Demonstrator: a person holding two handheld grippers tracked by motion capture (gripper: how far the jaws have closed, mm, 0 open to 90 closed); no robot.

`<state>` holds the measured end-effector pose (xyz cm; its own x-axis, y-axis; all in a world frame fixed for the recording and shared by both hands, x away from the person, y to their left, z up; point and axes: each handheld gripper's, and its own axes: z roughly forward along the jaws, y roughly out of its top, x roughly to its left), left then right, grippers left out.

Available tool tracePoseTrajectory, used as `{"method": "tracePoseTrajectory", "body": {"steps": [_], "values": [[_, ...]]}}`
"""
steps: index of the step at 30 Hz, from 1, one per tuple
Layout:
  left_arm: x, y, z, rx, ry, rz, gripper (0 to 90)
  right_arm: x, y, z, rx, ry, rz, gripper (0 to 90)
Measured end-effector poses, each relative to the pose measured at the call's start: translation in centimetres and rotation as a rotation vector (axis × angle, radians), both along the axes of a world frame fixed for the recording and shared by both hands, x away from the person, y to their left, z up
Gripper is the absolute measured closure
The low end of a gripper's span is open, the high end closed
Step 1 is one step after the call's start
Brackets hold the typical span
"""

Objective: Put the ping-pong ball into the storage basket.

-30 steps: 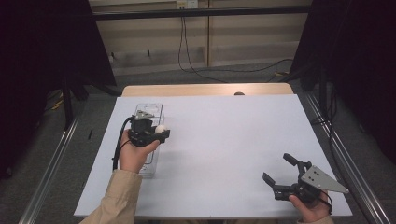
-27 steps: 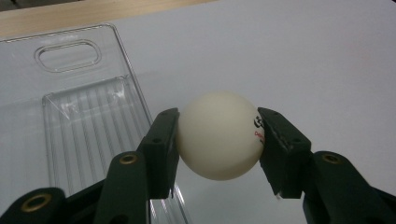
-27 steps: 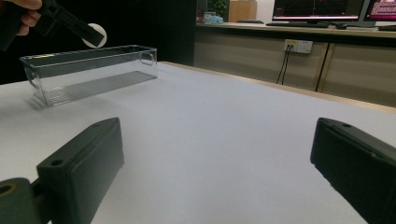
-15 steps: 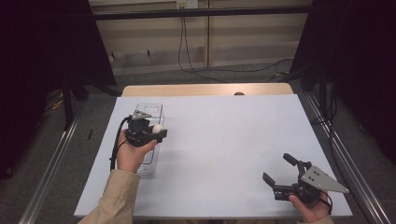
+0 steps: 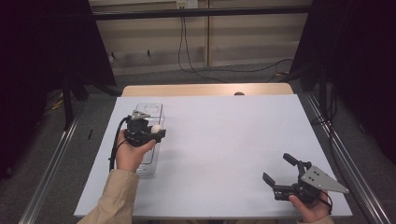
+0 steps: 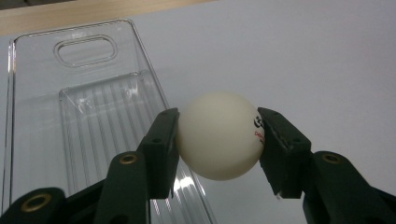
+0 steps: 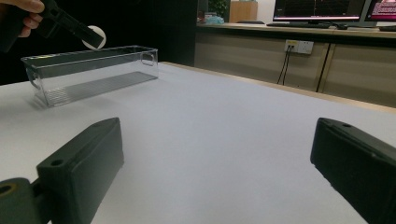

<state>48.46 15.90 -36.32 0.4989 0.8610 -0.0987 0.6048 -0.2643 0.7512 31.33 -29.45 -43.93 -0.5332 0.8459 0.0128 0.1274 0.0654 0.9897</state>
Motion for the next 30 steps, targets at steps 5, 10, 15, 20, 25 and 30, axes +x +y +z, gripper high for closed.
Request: {"method": "tracePoseTrajectory", "body": {"steps": [5,10,15,20,25,30], "values": [[0.02,0.17,-0.03,-0.007,-0.003,0.006,51.1,-0.01,0.03,0.01,-0.002,0.0,0.001,2.0],[-0.01,0.42,-0.11,-0.001,-0.005,0.004,51.1,0.0,0.03,0.01,-0.002,-0.002,-0.001,1.9],[-0.11,0.42,-0.3,-0.013,-0.011,0.021,51.1,-0.02,0.05,0.02,-0.001,0.001,0.003,2.0],[-0.11,0.66,-0.33,-0.005,-0.008,0.014,51.1,-0.01,0.08,0.01,0.001,0.0,0.001,1.9],[-0.12,0.92,-0.27,-0.001,-0.01,0.017,51.1,-0.01,0.09,0.01,0.001,0.0,0.001,2.0],[-0.16,0.99,-0.35,-0.01,-0.014,0.03,51.1,-0.03,0.1,0.03,0.0,0.002,0.007,2.0]]}}
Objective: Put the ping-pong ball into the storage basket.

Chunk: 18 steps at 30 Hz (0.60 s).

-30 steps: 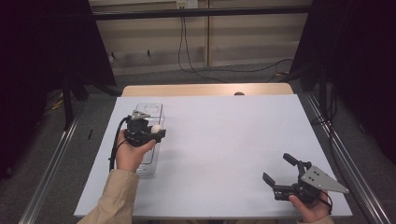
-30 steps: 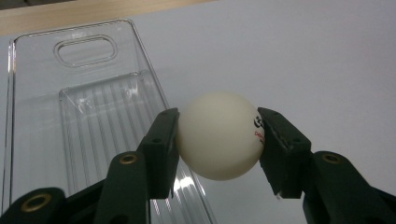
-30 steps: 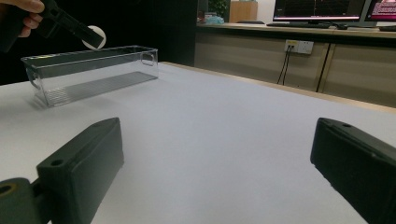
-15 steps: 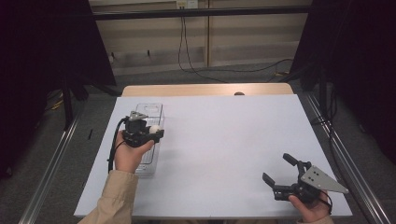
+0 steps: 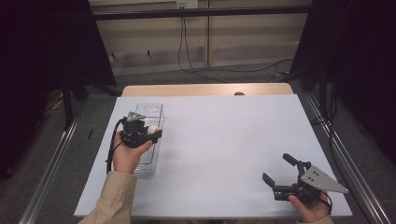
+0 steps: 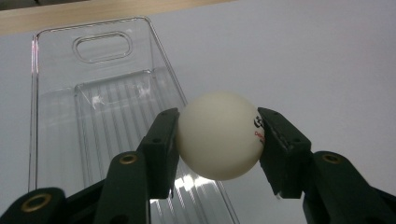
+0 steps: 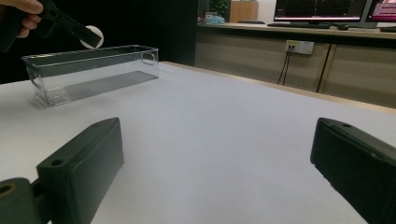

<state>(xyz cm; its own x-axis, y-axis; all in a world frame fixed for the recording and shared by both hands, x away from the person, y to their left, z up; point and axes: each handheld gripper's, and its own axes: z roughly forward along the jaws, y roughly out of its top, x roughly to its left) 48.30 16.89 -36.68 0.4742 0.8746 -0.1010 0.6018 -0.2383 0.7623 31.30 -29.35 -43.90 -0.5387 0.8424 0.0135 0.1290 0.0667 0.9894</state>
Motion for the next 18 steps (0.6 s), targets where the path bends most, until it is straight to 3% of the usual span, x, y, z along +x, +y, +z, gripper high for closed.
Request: {"method": "tracePoseTrajectory", "body": {"steps": [18], "values": [[-0.03,0.72,-0.25,0.023,0.0,0.012,51.1,0.03,0.04,-0.02,-0.001,-0.005,-0.003,2.0]]}}
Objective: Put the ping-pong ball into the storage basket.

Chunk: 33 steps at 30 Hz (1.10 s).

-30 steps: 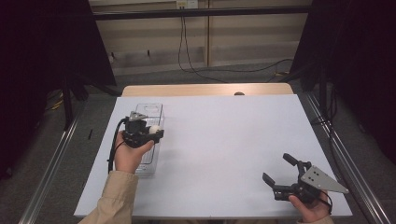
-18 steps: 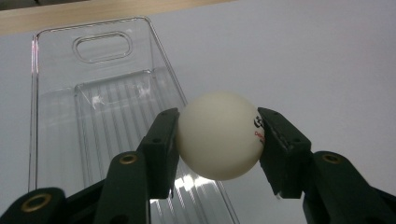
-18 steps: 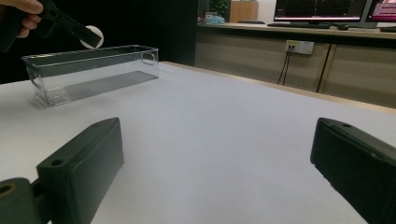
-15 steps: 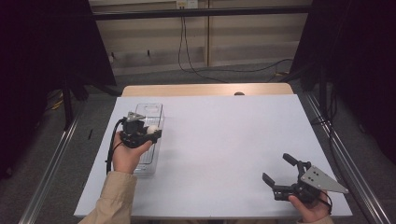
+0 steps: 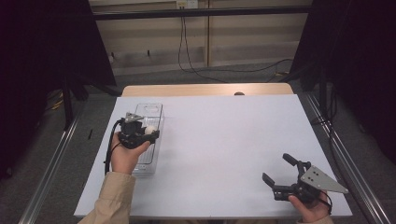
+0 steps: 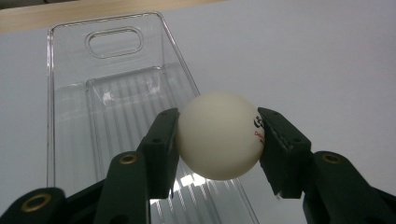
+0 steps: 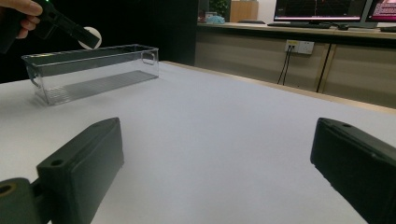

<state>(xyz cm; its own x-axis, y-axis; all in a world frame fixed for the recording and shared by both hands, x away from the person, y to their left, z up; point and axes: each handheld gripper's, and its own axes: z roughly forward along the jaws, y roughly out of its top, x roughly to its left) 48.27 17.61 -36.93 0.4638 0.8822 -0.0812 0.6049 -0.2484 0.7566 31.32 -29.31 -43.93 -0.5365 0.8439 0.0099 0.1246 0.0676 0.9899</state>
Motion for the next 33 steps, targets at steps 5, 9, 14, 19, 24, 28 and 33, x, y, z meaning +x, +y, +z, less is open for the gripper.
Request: {"method": "tracePoseTrajectory", "body": {"steps": [5,9,14,19,24,28,33], "values": [[0.0,0.2,-0.1,0.0,0.005,0.005,51.1,0.0,0.0,0.0,-0.004,-0.001,0.003,2.0],[0.0,0.3,-0.2,0.0,0.004,0.01,51.1,0.0,0.0,0.0,0.0,0.002,0.0,2.0],[0.0,0.4,-0.2,-0.005,0.003,0.015,51.1,0.0,0.0,0.0,-0.005,-0.002,0.003,2.0],[0.1,0.7,-0.3,-0.002,0.004,0.013,51.1,0.0,0.0,0.0,-0.004,-0.001,0.003,2.0],[0.1,0.8,-0.3,-0.008,0.0,0.027,51.1,0.0,0.0,0.0,-0.004,0.0,0.003,2.0],[0.1,1.0,-0.4,-0.003,0.005,0.022,51.1,0.0,0.0,0.0,-0.001,-0.003,-0.002,1.9],[0.1,1.1,-0.5,0.003,0.003,0.037,51.1,0.0,0.0,0.0,-0.004,-0.003,0.003,1.9]]}}
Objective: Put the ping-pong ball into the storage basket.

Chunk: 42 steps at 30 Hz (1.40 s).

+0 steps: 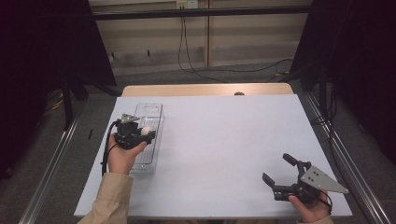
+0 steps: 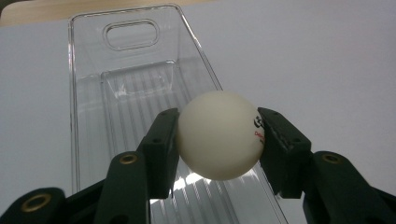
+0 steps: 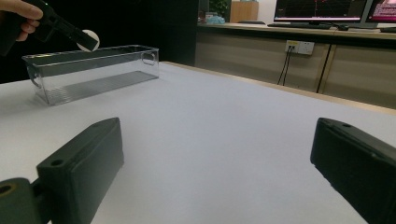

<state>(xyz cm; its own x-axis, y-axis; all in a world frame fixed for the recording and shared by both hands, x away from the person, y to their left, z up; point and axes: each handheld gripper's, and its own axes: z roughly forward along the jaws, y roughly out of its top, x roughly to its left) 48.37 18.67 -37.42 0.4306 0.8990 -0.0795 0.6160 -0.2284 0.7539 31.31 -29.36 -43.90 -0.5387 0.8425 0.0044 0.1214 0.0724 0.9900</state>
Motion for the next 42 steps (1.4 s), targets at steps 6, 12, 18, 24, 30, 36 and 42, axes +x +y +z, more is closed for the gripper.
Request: {"method": "tracePoseTrajectory", "body": {"steps": [6,12,18,24,30,36,42], "values": [[0.1,0.2,-0.2,-0.007,-0.001,0.008,51.1,0.0,0.0,0.0,-0.002,-0.001,0.0,2.0],[0.1,0.3,-0.5,0.006,-0.001,0.012,51.1,0.0,0.0,0.0,0.003,0.0,-0.004,1.9],[0.2,0.4,-0.5,0.018,-0.006,0.015,51.1,0.0,0.0,0.0,0.0,-0.002,0.0,1.9],[0.2,0.5,-0.7,0.028,0.001,0.019,51.1,0.0,0.0,0.0,0.0,-0.005,0.001,2.0],[0.3,0.8,-1.0,0.038,0.007,0.016,51.0,0.0,0.0,0.0,0.002,-0.001,0.002,2.0],[0.3,1.0,-1.2,0.038,0.006,0.032,51.0,0.0,0.1,0.0,0.005,-0.002,-0.001,1.9],[0.3,1.1,-1.4,0.039,0.01,0.034,51.0,0.0,0.1,0.0,0.003,0.0,0.0,2.0]]}}
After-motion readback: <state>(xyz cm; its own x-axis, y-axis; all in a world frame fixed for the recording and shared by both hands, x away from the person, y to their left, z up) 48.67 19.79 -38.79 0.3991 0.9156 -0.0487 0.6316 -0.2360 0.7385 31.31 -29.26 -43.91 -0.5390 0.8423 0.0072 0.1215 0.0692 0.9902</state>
